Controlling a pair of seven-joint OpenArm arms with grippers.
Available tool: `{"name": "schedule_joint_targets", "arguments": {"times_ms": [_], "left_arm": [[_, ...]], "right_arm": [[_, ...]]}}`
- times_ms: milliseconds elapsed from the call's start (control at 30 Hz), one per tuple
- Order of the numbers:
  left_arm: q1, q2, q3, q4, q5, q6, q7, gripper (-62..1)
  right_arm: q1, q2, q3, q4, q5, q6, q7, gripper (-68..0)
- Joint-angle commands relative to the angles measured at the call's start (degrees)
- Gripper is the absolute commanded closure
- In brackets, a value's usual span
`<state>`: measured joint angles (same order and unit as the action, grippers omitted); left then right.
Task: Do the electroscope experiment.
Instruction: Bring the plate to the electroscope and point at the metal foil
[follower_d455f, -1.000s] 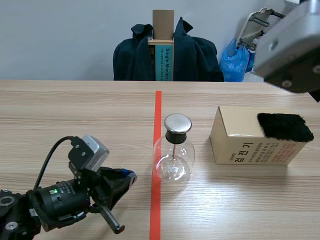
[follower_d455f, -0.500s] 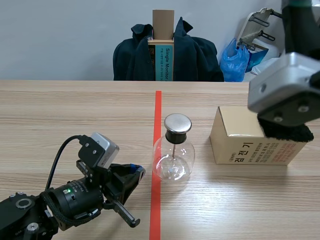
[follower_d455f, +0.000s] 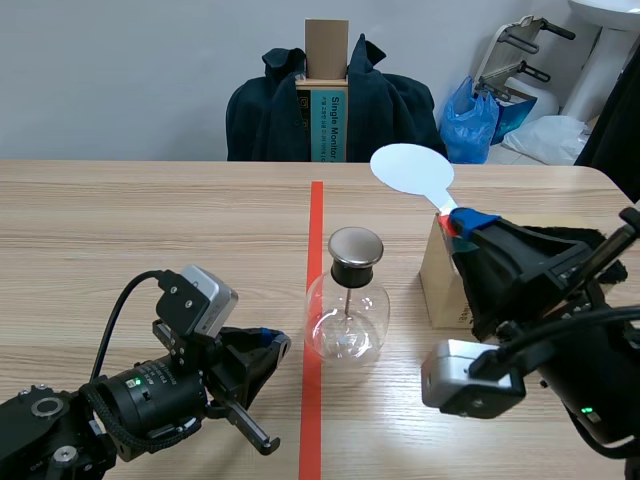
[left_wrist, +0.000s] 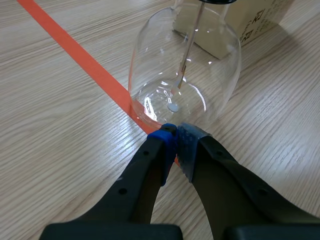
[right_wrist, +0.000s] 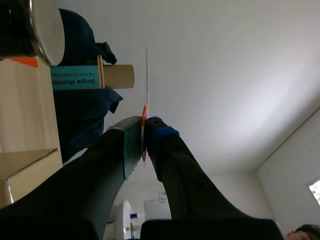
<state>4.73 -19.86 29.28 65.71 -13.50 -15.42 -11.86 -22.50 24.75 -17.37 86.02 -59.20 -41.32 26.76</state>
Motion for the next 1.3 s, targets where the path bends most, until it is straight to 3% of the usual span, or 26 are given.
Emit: {"name": "schedule_joint_targets", "arguments": {"times_ms": [0, 400, 700, 900, 1267], "left_arm": [[-0.81, 0.15, -0.26, 0.81, -0.37, -0.15, -0.76, -2.9], [-0.81, 0.15, -0.26, 0.81, -0.37, -0.15, -0.79, -2.9], [-0.81, 0.15, -0.26, 0.81, -0.37, -0.15, -0.76, -2.9], [-0.81, 0.15, -0.26, 0.81, -0.37, -0.15, -0.74, -2.9], [-0.79, 0.48, -0.26, 0.81, -0.37, -0.13, -0.74, -2.9]], "right_arm": [[1.57, -0.55, 0.90, 0.46, -0.07, -1.09, -0.04, -0.8], [4.33, -1.60, 0.90, -7.56, -0.20, -1.03, -3.04, -0.8], [4.92, -1.57, 0.90, -8.11, -0.20, -0.79, -5.84, -0.8], [4.92, -1.55, 0.90, -8.11, -0.20, -0.61, -1.90, -0.8], [5.20, -1.57, 0.90, -8.11, -0.20, -0.61, 9.66, -0.8]]}}
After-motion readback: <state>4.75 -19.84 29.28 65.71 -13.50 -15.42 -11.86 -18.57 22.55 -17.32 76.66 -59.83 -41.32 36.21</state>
